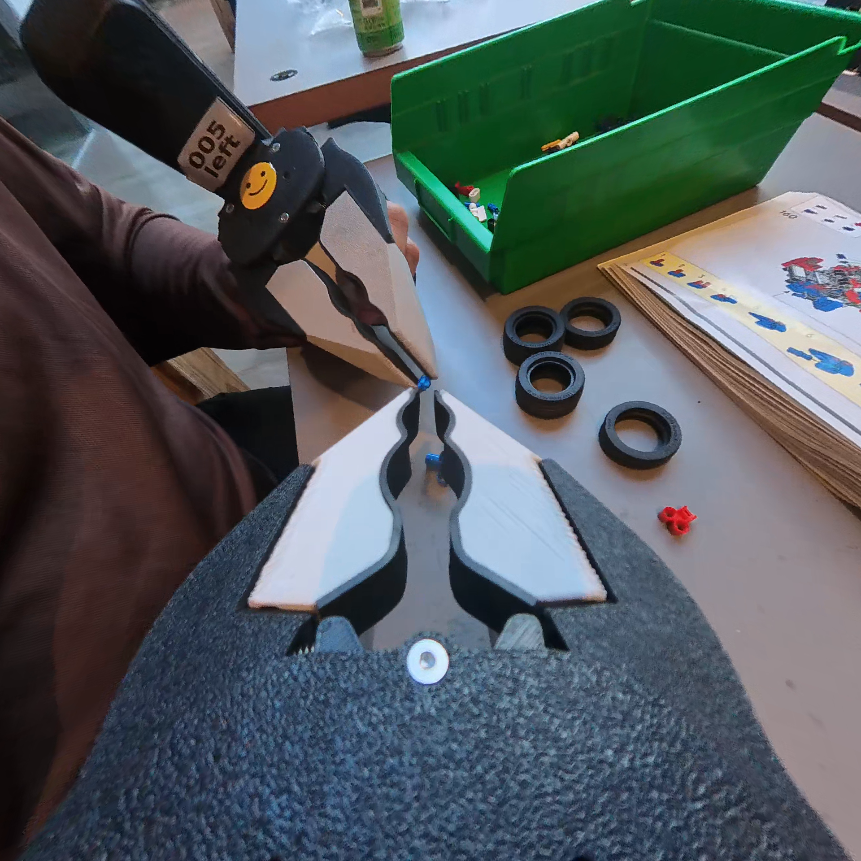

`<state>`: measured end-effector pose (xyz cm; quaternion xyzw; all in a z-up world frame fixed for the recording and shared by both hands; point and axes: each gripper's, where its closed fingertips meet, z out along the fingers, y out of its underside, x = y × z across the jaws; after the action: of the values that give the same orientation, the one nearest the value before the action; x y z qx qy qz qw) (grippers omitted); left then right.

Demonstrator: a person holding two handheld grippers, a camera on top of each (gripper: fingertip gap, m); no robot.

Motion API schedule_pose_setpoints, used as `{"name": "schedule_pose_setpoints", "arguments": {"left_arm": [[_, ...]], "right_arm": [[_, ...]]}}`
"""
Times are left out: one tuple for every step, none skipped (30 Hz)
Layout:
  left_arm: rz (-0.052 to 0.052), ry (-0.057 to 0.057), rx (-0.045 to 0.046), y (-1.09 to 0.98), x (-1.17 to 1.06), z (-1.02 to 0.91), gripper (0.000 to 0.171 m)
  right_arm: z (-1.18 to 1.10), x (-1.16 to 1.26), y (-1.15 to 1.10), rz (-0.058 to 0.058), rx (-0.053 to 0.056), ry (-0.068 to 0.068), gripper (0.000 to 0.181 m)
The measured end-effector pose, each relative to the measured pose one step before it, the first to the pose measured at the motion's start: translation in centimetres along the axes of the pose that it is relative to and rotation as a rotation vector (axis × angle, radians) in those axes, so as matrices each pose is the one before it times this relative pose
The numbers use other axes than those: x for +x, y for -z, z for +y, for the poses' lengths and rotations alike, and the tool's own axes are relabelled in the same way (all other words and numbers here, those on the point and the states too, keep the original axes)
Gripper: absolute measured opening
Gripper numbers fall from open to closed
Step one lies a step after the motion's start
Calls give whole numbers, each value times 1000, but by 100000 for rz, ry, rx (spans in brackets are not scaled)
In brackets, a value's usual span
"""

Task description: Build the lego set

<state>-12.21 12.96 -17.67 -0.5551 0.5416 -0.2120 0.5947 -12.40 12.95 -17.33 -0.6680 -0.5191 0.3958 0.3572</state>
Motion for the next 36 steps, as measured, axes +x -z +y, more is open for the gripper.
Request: {"name": "schedule_pose_setpoints", "arguments": {"left_arm": [[75, -769, 1, -18, 98, -24, 1], [-7, -732, 39, -16, 77, -24, 1], [21, -558, -98, -24, 59, 6, 1], [5, -262, -273, -18, 36, 37, 1], [159, 15, 19, -6, 35, -9, 1], [141, 189, 148, 10, 2, -12, 1], [61, 255, 171, 19, -12, -21, 1], [174, 301, 80, 1, 9, -4, 1], [190, 157, -80, -1, 16, 9, 1], [69, 73, -41, -8, 22, 11, 1], [-87, 172, -142, -25, -8, 15, 1], [-225, 242, -148, -24, -42, 26, 1], [-107, 272, -47, -18, -39, 22, 1], [138, 467, -66, -14, -15, 25, 1], [280, 715, -55, -8, 3, 44, 1], [921, 1353, -98, -59, 79, 107, 1], [1961, 2481, -457, -140, 171, 225, 1], [2651, 2757, -1394, -150, 233, 321, 2], [2005, 1804, -1105, -93, 171, 199, 4], [1569, 841, -333, -31, 140, 163, 6], [1823, 796, -553, -30, 164, 288, 11], [2906, 1005, -2368, -83, 268, 551, 18], [1767, 1117, -3705, -30, 55, 585, 21], [934, 453, -2062, 0, -61, 390, 24], [1471, 291, -921, 35, -16, 214, 24], [2643, 534, -875, -13, 103, 189, 24], [3665, 543, -1853, -107, 226, 303, 25], [4287, 555, -2991, -216, 297, 435, 28], [4118, -159, -4100, -309, 306, 546, 29], [2266, -1327, -4731, -357, 35, 615, 32], [1076, -2212, -4599, -363, -106, 593, 32], [798, -2232, -3678, -304, -115, 470, 32], [1185, -1538, -2473, -229, -44, 291, 33], [2161, -852, -1387, -152, 132, 155, 33], [2608, -295, -822, -103, 204, 99, 33], [2357, -320, -672, -80, 191, 71, 33]], "right_arm": [[-8, -5, -74, 272, 148, 147, 6], [3, -73, -68, -408, 89, -208, 6], [64, -52, -76, -432, -264, -311, 6], [51, -36, -60, -232, -223, -47, 6], [24, -31, -43, -88, -56, 166, 6], [-8, -52, -27, -111, 43, 234, 6], [-3, -63, -30, -150, -118, 214, 5], [6, -55, -42, -66, -131, 301, 4], [11, -21, -46, 208, -189, 393, 4], [25, -9, -41, 275, -196, 394, 4], [12, 27, -31, 318, -105, 222, 4], [-14, 46, 1, 479, 80, 146, 4], [-17, 50, -16, 495, 132, 160, 4], [-12, 27, -20, 356, 63, 130, 4], [0, 24, -30, 362, 29, 216, 4], [52, 15, -42, 290, -313, 266, 4], [168, 38, -74, 347, -1068, 258, 4], [266, 84, -79, 557, -1660, 89, 4], [257, 70, -69, 274, -1858, -304, 4], [242, 84, -22, 165, -1895, -616, 4], [226, 159, 41, 634, -1878, -526, 4], [239, 189, 98, 931, -1904, -473, 4], [330, 109, 85, 324, -2525, -778, 4], [433, 68, 41, -9, -3175, -1202, 4], [482, 151, -8, 517, -3433, -1337, 4], [427, 227, -72, 1178, -2753, -992, 4], [339, 131, -162, 673, -2130, -1161, 4], [282, 18, -261, -22, -1544, -1440, 4], [213, -65, -343, -492, -1062, -1228, 4], [245, -46, -401, -189, -1211, -1004, 4], [274, 56, -365, 644, -1382, -413, 4], [215, 91, -296, 1197, -981, 256, 4], [154, 60, -181, 1120, -488, 274, 4], [97, 1, -108, 712, 98, 154, 4], [87, -113, -69, -65, 352, -101, 4], [136, -116, -87, -125, 298, -491, 4]]}}
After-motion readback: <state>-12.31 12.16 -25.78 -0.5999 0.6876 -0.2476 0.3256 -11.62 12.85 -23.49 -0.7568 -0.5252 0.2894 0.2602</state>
